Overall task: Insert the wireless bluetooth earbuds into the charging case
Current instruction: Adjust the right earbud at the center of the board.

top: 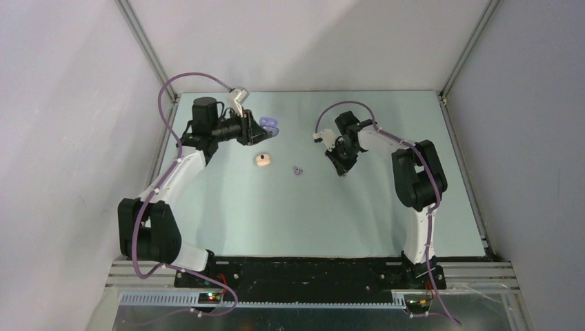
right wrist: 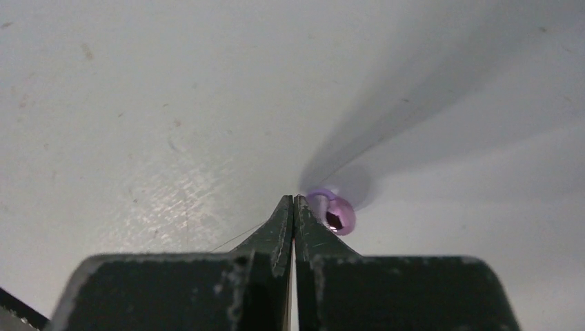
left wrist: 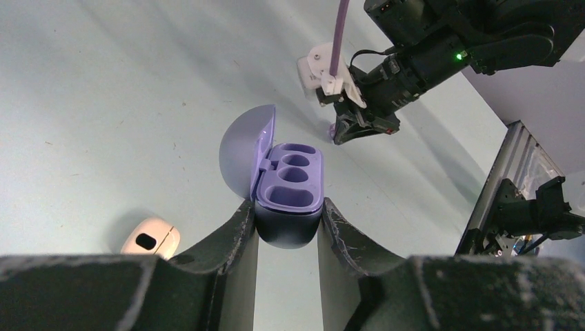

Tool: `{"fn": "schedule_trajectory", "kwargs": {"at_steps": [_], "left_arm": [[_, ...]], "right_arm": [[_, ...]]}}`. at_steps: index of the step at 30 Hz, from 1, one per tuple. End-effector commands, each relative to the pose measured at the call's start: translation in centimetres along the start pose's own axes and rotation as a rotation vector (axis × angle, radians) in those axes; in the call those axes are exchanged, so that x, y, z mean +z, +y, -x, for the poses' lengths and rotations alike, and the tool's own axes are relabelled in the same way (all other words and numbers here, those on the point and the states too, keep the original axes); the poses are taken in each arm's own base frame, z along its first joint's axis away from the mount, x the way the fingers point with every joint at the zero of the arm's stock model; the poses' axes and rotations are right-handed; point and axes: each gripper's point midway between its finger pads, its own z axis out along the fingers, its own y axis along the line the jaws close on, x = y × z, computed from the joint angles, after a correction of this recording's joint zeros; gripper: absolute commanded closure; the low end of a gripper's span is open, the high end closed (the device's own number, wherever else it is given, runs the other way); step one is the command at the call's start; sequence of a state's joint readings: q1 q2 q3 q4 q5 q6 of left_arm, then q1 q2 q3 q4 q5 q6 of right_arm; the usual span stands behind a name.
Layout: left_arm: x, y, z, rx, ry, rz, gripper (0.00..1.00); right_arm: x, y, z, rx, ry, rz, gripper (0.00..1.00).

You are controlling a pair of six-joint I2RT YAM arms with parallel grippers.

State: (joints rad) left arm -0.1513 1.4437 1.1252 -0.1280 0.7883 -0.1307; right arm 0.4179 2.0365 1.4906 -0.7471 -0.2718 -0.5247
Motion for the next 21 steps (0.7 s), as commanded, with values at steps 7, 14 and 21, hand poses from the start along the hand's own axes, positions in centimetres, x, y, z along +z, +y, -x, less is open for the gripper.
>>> {"fn": "schedule_trajectory", "kwargs": {"at_steps": [7,14,21], "left_arm": [[0.1,-0.9,1.6,0.093,-0.033,-0.06,1.0],[-0.3,-0.5,1.3,0.093,-0.01,-0.013,1.0],[-1.0,-0.3,0.6,0.083,0.023,0.025,0.99]], "right_arm": [[-9.0,8.4,2.3,-0.54,-0.466,0.453,0.96],[-5.4,2.1,3.2,-0.049,-0.193,0.133,0.89],[-4.1,4.4,3.0,0.093,-0.126,0.21,0.64]]}}
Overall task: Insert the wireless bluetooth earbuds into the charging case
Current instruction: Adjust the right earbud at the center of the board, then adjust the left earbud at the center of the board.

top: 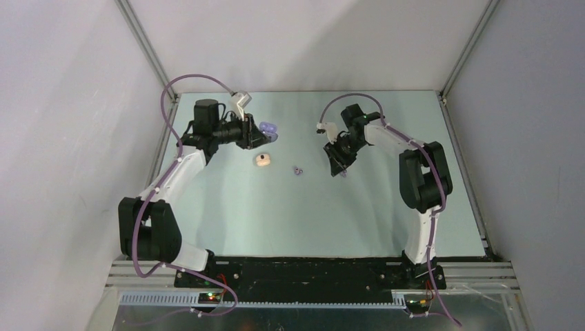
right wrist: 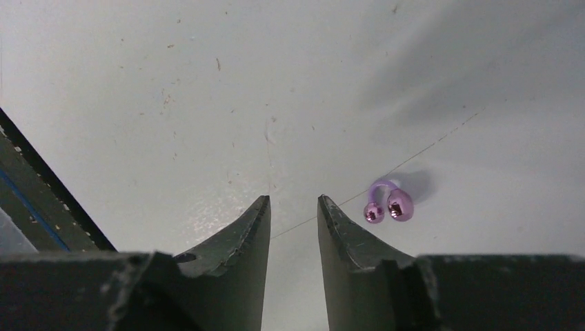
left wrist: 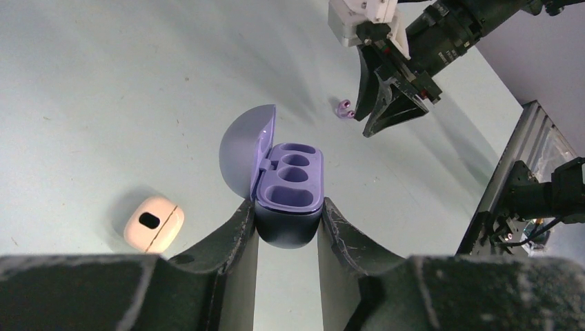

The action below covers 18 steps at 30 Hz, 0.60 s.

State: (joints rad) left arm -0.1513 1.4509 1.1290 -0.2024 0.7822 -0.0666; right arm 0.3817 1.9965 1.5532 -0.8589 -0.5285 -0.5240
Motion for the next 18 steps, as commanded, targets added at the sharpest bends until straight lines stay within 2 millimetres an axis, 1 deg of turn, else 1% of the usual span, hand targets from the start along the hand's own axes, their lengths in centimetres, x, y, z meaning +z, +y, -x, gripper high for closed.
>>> {"fn": "schedule_trajectory", "kwargs": {"at_steps": [1,2,3,4,5,6,7,8,9,10,11,14,15,18], "left_arm": [[-1.1,-0.8,1.8,0.066,-0.022,0.018,0.99],[-1.2,-0.8,1.8,0.066,-0.021,0.022,0.99],[-1.4,-0.7,1.4,0.054,-0.008,0.028,0.99],[-1.5,-0.6,1.2,0.046,-0.004,0.033,0.99],[-1.7,-0.6,1.0,0.035,0.004,0.038,0.99],[-1.9,-0.6,0.8,0.024,0.004,0.042,1.0],[-2.1,-0.5,0.6,0.016,0.005,0.045,1.0],[-2.3,-0.5,0.3,0.006,0.002,0.052,1.0],[-2.4,-0.4,0.3,0.005,-0.004,0.056,1.0],[-2.6,-0.4,0.2,-0.005,-0.011,0.062,1.0],[-2.7,-0.3,0.1,-0.008,-0.015,0.07,1.0],[-3.6,-0.1,0.4,-0.029,-0.044,0.098,1.0],[-3.9,0.0,0.4,-0.045,-0.056,0.113,1.0],[-4.5,0.2,0.7,-0.055,-0.089,0.143,1.0]], "right_arm": [[-0.6,2.2,1.4,-0.011,-0.033,0.002,0.62],[-0.1,2.3,1.7,-0.1,-0.066,0.014,0.62],[-0.5,2.9,2.5,-0.167,-0.106,0.009,0.63],[-0.1,2.9,3.2,-0.262,-0.161,0.017,0.63],[-0.6,3.4,4.0,-0.324,-0.206,0.016,0.64],[-0.4,3.6,4.8,-0.407,-0.253,0.029,0.65],[-0.4,4.1,5.4,-0.451,-0.275,0.034,0.65],[0.0,4.5,6.3,-0.523,-0.301,0.039,0.66],[0.3,4.7,6.6,-0.558,-0.307,0.042,0.66],[0.9,5.2,7.3,-0.632,-0.314,0.05,0.66],[1.2,5.4,7.5,-0.658,-0.315,0.054,0.66],[2.9,6.5,8.5,-0.757,-0.298,0.068,0.68],[3.1,6.7,9.0,-0.784,-0.301,0.062,0.68],[4.7,7.5,9.3,-0.828,-0.291,0.066,0.69]]}}
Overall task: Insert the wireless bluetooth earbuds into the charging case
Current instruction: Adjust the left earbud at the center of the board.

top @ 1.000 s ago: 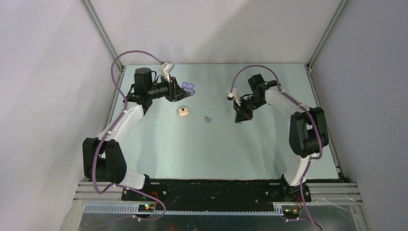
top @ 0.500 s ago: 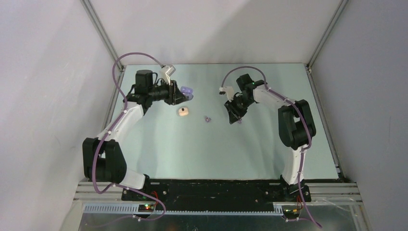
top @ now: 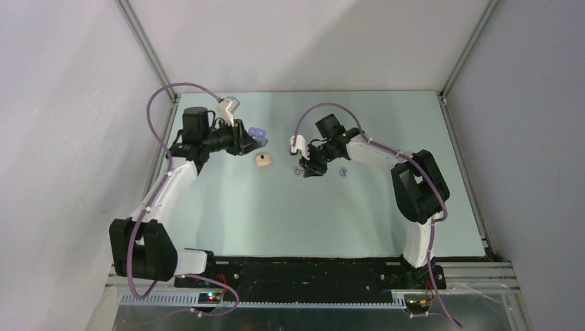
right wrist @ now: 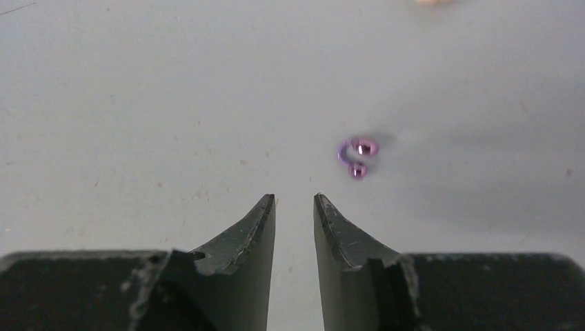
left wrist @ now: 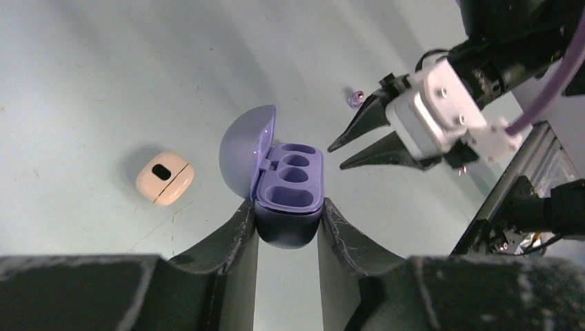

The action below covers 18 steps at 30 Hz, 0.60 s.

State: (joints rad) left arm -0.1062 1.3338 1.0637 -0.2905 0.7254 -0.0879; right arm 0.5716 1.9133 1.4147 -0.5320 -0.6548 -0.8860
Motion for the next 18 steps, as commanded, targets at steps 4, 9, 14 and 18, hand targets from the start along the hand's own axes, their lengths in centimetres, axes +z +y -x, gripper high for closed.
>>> {"fn": "schedule_trajectory", "kwargs": {"at_steps": [4,9,14,18], "left_arm": [[-2.0,-0.1,2.0,-0.003,-0.112,0.062,1.0],[-2.4,-0.4,1.9,0.004,-0.114,0.061,1.0],[-2.4,-0.4,2.2,0.012,-0.127,0.055,1.0],[-2.1,0.0,2.3,-0.002,-0.13,0.047,1.0]], "right_arm": [[3.2,-1.2,3.2,-0.225,-0.047,-0.019,0.69],[4.8,-2.0,2.9,-0.227,-0.003,-0.028,0.71],[5.3,-3.3,2.6,-0.236,0.039,-0.067,0.72],[5.5,-4.0,2.0,-0.251,0.076,-0.085,0.72]]}}
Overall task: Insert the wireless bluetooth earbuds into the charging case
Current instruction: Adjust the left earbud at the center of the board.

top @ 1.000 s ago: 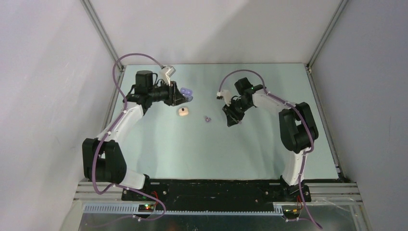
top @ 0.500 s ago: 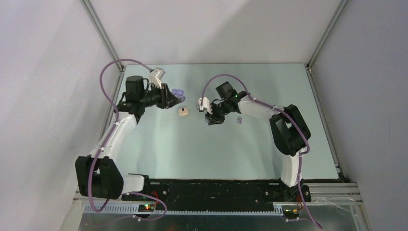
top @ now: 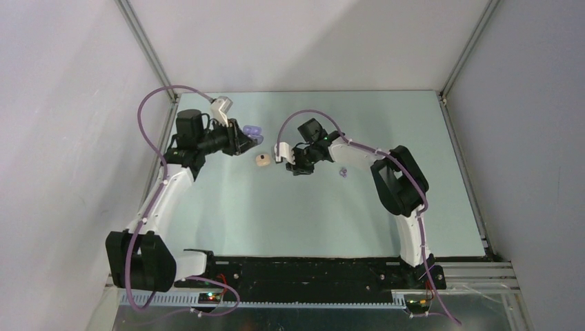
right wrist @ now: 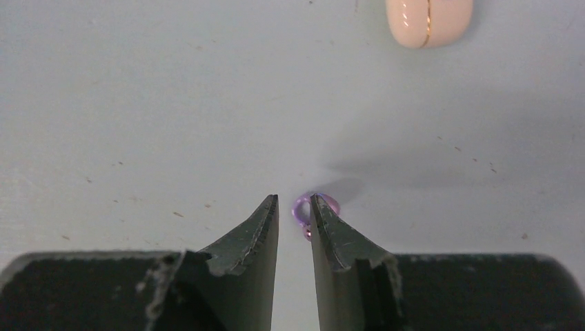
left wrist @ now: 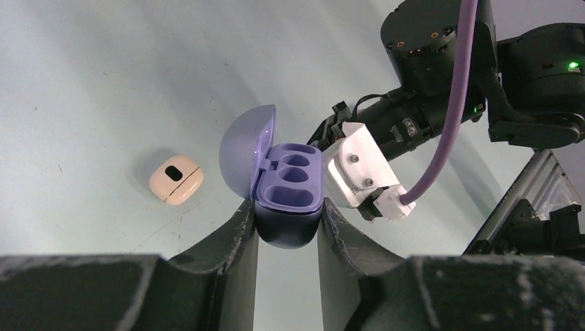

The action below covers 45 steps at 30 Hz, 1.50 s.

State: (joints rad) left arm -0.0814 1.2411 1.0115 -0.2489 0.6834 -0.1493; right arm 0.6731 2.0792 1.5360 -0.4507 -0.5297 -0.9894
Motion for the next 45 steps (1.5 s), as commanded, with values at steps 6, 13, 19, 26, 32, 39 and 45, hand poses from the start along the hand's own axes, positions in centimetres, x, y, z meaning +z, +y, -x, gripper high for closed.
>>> {"fn": "schedule_trajectory", "kwargs": {"at_steps": [6,13,19,26,32,39,45], "left_arm": [[0.0,0.8,1.6,-0.002,-0.058,-0.004,1.0],[0.1,1.0,1.8,-0.012,-0.059,-0.003,1.0],[0.2,1.0,1.8,-0.014,-0.059,-0.006,1.0],[0.4,1.1,1.4,-0.028,-0.049,-0.008,1.0],[0.2,1.2,1.1,-0.026,-0.044,-0.001,1.0],[0.2,1.2,1.2,-0.029,-0.045,0.001,1.0],[0.4,1.3,1.2,-0.037,-0.044,0.0,1.0]], "right_arm": [[-0.2,-1.7,0.2,-0.05,0.026,-0.027,0.73],[0.0,-0.5,-0.6,-0.04,0.043,0.027,0.77],[0.0,-0.5,-1.3,-0.028,0.065,-0.001,0.75],[0.4,-1.9,-1.4,-0.02,0.067,-0.072,0.65],[0.5,-1.5,-1.9,-0.022,0.076,-0.057,0.64],[-0.3,-1.3,-1.1,0.004,0.065,-0.041,0.74],[0.0,-0.2,-1.3,0.005,0.066,0.002,0.89]]}}
